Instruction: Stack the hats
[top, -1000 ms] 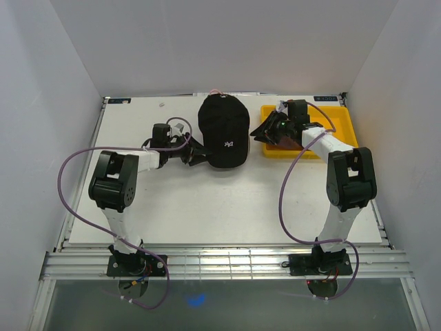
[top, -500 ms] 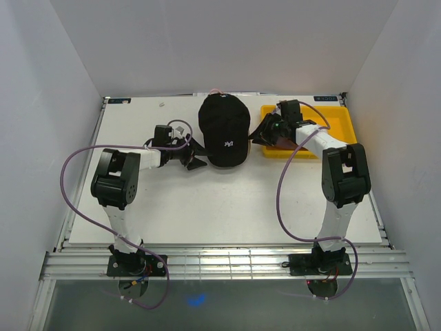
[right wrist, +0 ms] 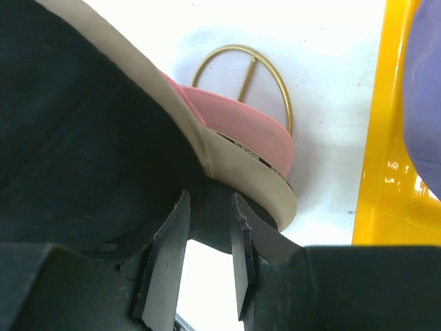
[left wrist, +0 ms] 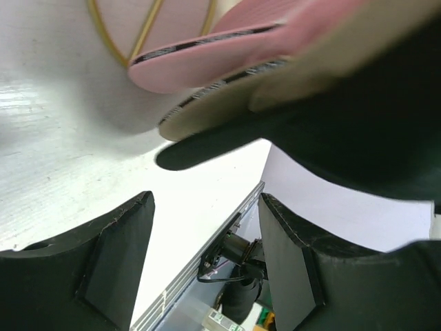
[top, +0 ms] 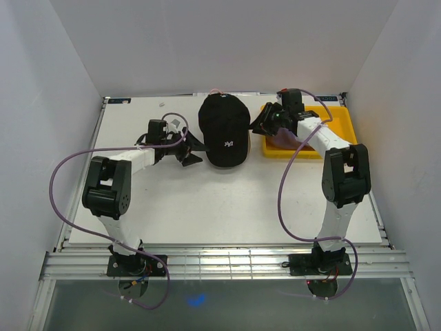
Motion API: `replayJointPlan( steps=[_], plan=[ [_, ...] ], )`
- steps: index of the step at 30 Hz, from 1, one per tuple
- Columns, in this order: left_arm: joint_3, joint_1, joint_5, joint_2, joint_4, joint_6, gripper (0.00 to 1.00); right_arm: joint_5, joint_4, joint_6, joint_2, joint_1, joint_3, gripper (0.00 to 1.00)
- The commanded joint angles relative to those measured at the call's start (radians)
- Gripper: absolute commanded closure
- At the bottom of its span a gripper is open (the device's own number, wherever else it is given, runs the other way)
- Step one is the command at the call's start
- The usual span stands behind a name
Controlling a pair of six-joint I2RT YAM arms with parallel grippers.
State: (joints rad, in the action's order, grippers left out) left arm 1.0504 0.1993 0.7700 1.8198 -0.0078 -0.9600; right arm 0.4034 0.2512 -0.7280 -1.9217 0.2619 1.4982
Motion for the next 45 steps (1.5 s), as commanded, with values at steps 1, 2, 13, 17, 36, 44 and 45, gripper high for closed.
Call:
replayJointPlan(
  steps=[1,2,13,17,36,44,45],
  plan=[
    [0.04,-0.012,0.008,-0.097,-0.047,0.041,0.28,-0.018,0.042,0.032,0.016,-0.007,0.06,0.64],
    [0.043,-0.014,0.009,-0.103,-0.053,0.047,0.28,-0.021,0.066,0.039,0.02,-0.01,0.086,0.64],
    [0.042,-0.031,0.014,-0.238,-0.107,0.075,0.29,-0.287,0.443,0.398,0.093,-0.075,0.451,0.61],
    [0.034,-0.029,0.022,-0.306,-0.113,0.07,0.3,-0.399,0.559,0.524,0.101,-0.151,0.502,0.61],
    [-0.023,-0.029,0.104,-0.445,-0.146,0.089,0.29,-0.37,0.513,0.633,-0.005,-0.236,0.298,0.43],
    [-0.05,-0.029,0.103,-0.453,-0.133,0.078,0.29,-0.347,0.458,0.608,-0.051,-0.216,0.257,0.43],
    [-0.055,-0.028,0.101,-0.455,-0.135,0.078,0.29,-0.35,0.453,0.607,-0.054,-0.214,0.254,0.43]
  ],
)
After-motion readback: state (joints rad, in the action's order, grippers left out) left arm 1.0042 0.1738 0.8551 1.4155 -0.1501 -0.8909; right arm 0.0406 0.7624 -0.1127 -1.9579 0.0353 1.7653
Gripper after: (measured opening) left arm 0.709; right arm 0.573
